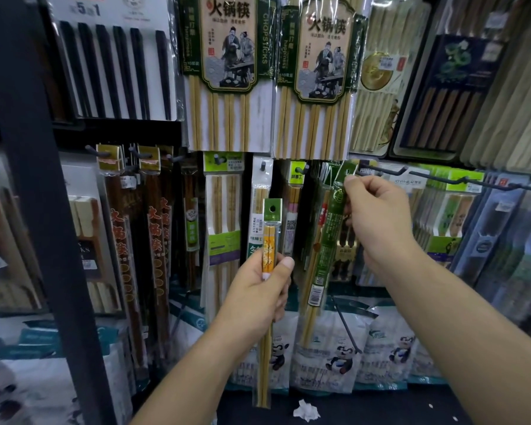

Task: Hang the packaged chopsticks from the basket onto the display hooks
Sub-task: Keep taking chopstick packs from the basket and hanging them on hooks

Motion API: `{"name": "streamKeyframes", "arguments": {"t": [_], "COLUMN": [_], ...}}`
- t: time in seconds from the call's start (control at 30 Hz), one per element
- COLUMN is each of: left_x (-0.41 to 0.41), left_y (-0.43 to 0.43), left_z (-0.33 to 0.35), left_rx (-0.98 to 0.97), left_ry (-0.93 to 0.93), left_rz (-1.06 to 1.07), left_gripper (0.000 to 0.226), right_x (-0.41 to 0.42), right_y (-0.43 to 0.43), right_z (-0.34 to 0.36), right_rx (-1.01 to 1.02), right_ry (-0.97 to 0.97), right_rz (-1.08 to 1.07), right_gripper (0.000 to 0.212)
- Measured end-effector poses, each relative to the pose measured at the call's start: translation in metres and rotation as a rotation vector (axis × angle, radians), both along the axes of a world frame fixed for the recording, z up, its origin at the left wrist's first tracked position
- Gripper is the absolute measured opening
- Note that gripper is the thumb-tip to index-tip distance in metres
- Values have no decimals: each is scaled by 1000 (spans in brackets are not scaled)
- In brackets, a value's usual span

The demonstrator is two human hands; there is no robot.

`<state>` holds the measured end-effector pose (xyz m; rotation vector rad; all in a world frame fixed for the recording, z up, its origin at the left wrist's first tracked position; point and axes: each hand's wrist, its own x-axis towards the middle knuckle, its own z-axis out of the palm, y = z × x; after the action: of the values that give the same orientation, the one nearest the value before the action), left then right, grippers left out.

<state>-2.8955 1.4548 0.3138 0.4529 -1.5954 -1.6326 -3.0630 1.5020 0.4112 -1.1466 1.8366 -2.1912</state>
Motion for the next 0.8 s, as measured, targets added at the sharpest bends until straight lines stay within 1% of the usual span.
{"name": "streamKeyframes", "arguments": {"t": [0.27,0.37,0.5,0.6,0.67,0.77,0.8], "left_x": [1,1,2,3,4,3,2], "left_y": [0,-1,-2,-2,1,6,7], "left_z": [0,0,0,1,1,3,4], "left_rx": [5,23,113,110,77,20,8], "left_ry": [5,-10,49,51,23,17,28], "left_rz": [-38,-27,-54,-34,3,26,25], "left_gripper": [17,22,17,15,18,33,35], "right_x": [0,-1,-2,-4,-4,-3,-3], "right_y": [-3,-4,-6,-5,-2,6,11], "right_z": [-2,-3,-5,-6,-9,-14,-16], "right_rx": [21,31,56,70,66,57,65], "right_ry": [9,16,26,25,33,60,76], "right_rz": [-17,-22,-39,-61,-66,-89,-82], "right_gripper": [33,32,37,35,29,20,19]}}
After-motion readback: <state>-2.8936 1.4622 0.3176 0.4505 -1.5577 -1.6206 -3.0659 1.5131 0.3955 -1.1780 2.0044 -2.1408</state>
